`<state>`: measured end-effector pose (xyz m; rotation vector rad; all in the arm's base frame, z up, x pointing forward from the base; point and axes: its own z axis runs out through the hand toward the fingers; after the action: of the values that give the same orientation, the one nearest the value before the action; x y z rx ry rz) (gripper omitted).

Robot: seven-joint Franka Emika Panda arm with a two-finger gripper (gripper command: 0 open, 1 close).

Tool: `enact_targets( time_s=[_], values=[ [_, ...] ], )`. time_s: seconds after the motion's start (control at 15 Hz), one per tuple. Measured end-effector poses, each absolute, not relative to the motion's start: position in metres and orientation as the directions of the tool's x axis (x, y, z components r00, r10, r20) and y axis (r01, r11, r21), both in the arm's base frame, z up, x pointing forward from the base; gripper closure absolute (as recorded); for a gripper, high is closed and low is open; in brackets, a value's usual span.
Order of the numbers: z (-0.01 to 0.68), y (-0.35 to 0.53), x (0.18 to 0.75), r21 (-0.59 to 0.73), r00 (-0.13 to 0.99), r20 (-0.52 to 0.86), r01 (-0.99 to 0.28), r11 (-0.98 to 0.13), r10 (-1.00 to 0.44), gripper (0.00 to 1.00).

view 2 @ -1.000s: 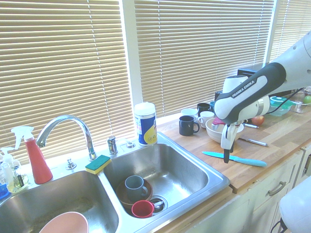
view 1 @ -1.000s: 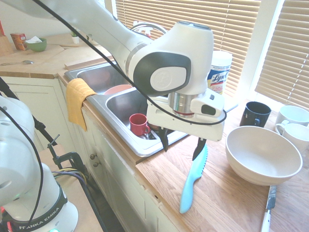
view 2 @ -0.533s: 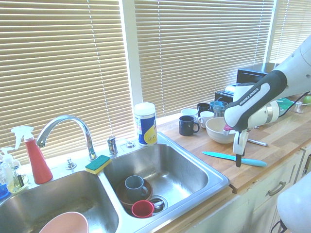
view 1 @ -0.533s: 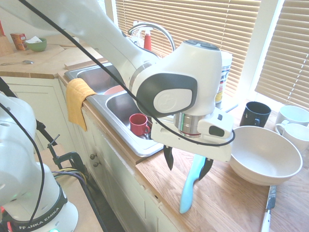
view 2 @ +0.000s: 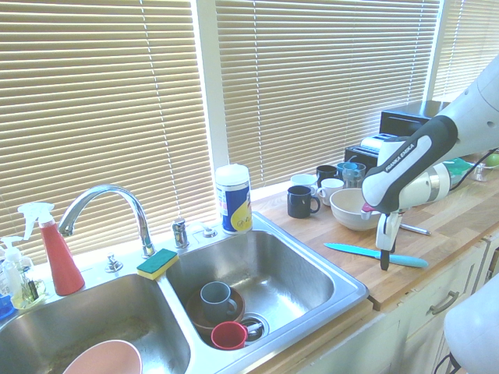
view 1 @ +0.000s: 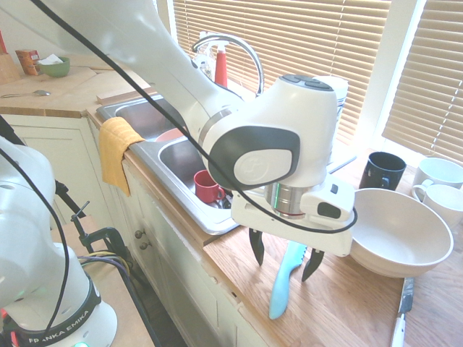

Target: Put the knife into the sink

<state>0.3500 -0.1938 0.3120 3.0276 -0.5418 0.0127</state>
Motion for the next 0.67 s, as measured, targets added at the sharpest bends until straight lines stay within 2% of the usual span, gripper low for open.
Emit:
enact_targets(
  time_s=[0.67],
  values=[
    [0.311, -0.1859, 0.3553, 0.046, 0.94, 0.023, -0.341, -0.939, -0.341, 1.0]
  ],
)
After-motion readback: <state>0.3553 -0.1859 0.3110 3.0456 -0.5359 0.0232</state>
